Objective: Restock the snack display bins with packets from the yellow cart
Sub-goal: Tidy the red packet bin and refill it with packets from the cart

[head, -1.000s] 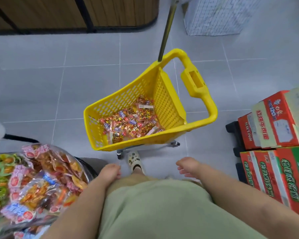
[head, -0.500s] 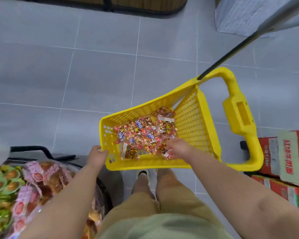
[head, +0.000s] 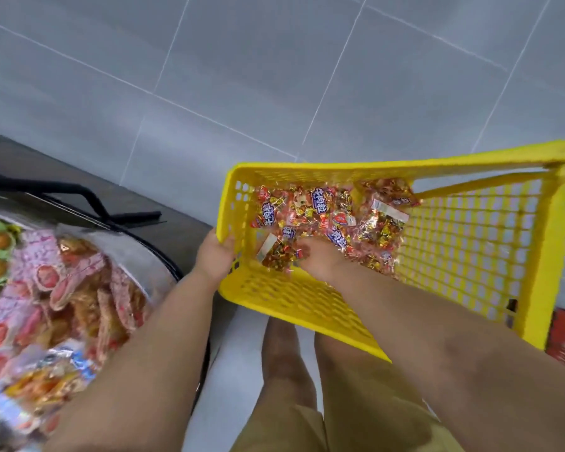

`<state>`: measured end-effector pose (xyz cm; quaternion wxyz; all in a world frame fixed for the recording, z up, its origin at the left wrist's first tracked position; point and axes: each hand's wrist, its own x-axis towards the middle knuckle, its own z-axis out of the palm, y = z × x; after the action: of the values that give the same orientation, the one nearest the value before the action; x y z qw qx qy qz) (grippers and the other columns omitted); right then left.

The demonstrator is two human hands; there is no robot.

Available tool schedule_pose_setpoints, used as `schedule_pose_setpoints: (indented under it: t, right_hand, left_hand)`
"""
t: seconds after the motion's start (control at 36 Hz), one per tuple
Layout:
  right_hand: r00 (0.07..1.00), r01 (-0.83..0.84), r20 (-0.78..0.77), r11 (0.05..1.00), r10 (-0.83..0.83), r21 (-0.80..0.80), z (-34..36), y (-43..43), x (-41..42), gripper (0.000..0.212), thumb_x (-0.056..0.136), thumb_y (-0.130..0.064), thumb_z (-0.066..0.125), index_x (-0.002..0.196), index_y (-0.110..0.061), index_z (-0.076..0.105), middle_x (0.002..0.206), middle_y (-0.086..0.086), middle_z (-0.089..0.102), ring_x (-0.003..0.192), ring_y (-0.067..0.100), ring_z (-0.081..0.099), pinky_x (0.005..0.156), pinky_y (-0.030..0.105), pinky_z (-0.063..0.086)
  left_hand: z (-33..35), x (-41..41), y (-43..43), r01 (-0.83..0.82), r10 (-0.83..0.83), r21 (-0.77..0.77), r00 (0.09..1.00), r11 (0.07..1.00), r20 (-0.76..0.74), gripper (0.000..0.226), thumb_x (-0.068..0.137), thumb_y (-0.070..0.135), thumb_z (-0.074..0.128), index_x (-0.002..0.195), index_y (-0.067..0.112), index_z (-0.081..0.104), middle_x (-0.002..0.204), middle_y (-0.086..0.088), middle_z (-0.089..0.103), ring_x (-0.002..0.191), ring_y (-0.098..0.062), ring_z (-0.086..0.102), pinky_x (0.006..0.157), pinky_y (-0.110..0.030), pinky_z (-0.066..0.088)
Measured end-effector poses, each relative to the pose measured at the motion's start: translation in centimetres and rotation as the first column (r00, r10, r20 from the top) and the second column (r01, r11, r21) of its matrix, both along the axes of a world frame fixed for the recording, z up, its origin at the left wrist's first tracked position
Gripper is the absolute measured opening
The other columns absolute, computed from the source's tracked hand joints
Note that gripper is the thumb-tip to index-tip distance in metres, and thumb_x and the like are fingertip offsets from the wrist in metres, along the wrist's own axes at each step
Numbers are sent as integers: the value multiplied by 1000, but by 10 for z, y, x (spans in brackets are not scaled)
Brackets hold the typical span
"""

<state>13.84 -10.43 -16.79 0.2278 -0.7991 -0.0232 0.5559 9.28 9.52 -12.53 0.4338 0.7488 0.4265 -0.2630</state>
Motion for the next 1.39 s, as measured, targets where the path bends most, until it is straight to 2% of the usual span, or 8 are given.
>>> schedule_pose_setpoints:
  t: [0.31,0.47,0.67,0.75,0.86,1.0,1.11,1.39]
  right_hand:
    - [961,-256,67,952,270,-165,-35,30,-4,43,84,-35,66,122,-18,56,121,7,53,108,25,51,92,35,45]
    - [970,240,-55,970,-237,49,-15,12,0,50,87,-35,64,130,-14,52,127,7,55,113,25,53,90,31,44]
    - [588,781,-535,597,-606,184,45,-23,13,12,83,-28,68,91,-27,60,94,-15,60,94,10,62,71,18,52]
    - [493,842,-633,510,-597,175,53,-28,12,42,68,-24,71,106,-15,53,102,-7,56,93,12,57,86,32,48]
    - [456,854,-709,489,-538,178,60,-25,12,45,67,-21,71,109,-12,59,107,-2,68,92,14,66,71,27,54]
    - [533,834,-465,533,-707,146,41,-26,24,52,85,-43,61,127,-14,54,112,0,62,102,16,60,85,28,51]
    - [646,761,100,648,-757,-15,3,-23,44,49,88,-33,62,131,-15,50,123,1,58,88,10,60,73,20,46]
    - [817,575,259,760,-515,-303,-53,0,66,93,67,-48,80,134,0,37,136,17,48,127,33,44,102,42,43]
  left_hand:
    - [-8,1,7,-63,59,-97,997,993,-39,17,101,24,45,118,23,49,108,-4,58,106,-34,62,96,-51,48]
    - [-2,2,6,-65,59,-108,996,992,-62,23,100,27,47,121,18,52,105,-6,58,103,-34,62,94,-47,49]
    - [37,8,-10,73,-174,337,944,939,280,67,86,39,67,139,5,43,135,-10,48,129,-21,39,103,-25,27]
    - [54,18,-26,-19,29,-28,918,999,396,54,84,33,68,131,14,51,111,1,58,101,-5,57,89,-17,44]
    - [60,25,-43,-275,336,-630,941,726,-24,36,82,25,67,117,21,61,108,-7,72,85,-16,72,56,-23,54]
    - [48,26,-42,-377,442,-632,895,677,-61,19,92,11,60,109,17,65,94,0,76,85,-16,73,65,-30,59]
    - [37,23,-38,-422,452,-577,886,699,-101,19,92,16,61,109,23,64,99,0,75,91,-20,71,69,-39,60]
    - [31,18,-27,-433,441,-616,885,658,-151,43,67,19,74,107,28,63,98,4,75,90,-16,72,65,-33,59]
